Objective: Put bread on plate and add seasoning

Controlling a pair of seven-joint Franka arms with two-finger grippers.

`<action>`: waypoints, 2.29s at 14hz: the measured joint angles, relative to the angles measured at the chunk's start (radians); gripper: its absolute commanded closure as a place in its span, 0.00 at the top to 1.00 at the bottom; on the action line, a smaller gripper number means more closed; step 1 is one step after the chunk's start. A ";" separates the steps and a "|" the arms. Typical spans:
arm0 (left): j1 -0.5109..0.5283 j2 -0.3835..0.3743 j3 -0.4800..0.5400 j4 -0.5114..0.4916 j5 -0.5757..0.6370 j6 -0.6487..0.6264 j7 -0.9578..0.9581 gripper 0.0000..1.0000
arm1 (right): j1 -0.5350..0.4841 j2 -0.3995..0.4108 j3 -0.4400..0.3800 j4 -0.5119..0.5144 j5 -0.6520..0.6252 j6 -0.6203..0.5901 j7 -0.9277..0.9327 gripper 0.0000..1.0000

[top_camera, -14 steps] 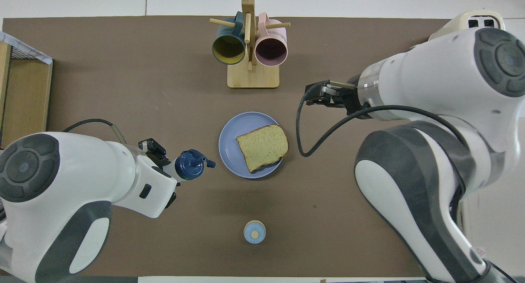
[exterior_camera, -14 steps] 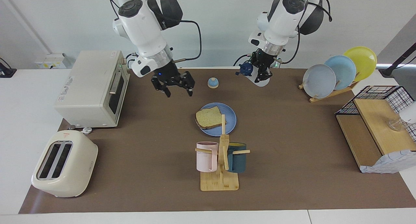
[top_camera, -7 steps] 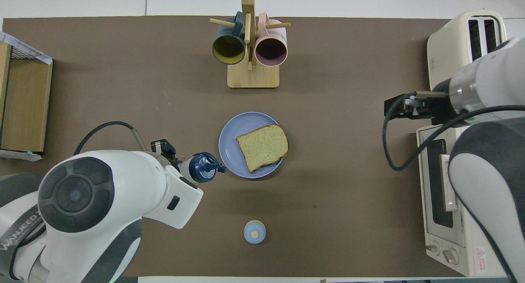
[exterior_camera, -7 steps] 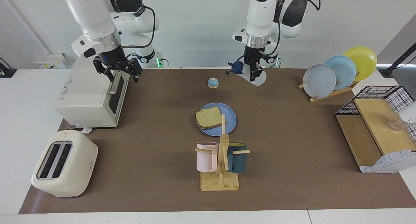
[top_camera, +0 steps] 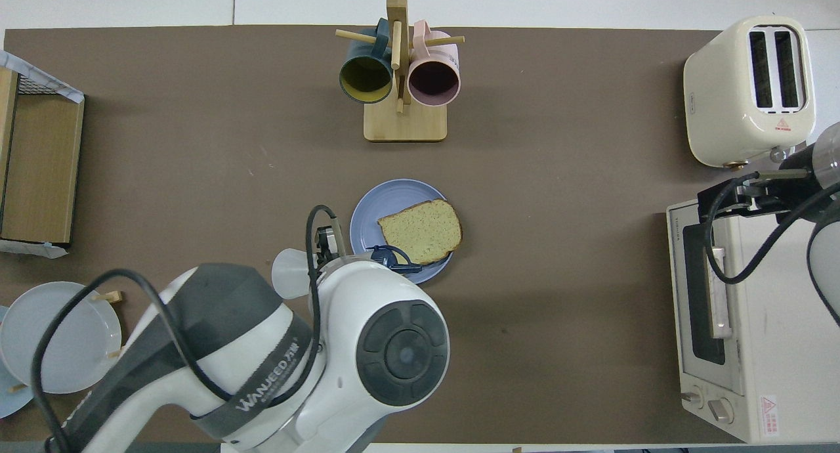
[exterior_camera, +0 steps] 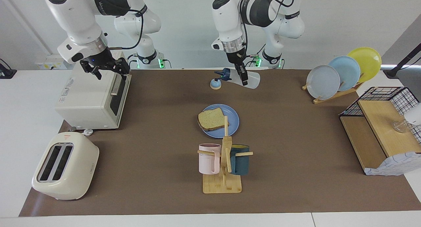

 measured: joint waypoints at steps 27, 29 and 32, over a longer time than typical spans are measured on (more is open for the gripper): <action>-0.343 0.579 -0.001 0.232 0.743 -0.612 -0.105 0.00 | -0.097 0.023 0.015 0.032 -0.022 -0.016 -0.085 1.00; -0.348 0.626 0.000 0.252 0.802 -0.660 -0.106 0.00 | -0.097 0.023 0.016 0.032 -0.022 -0.016 -0.085 1.00; -0.345 0.640 0.033 0.264 0.875 -0.680 -0.104 0.00 | -0.097 0.023 0.016 0.032 -0.022 -0.016 -0.085 1.00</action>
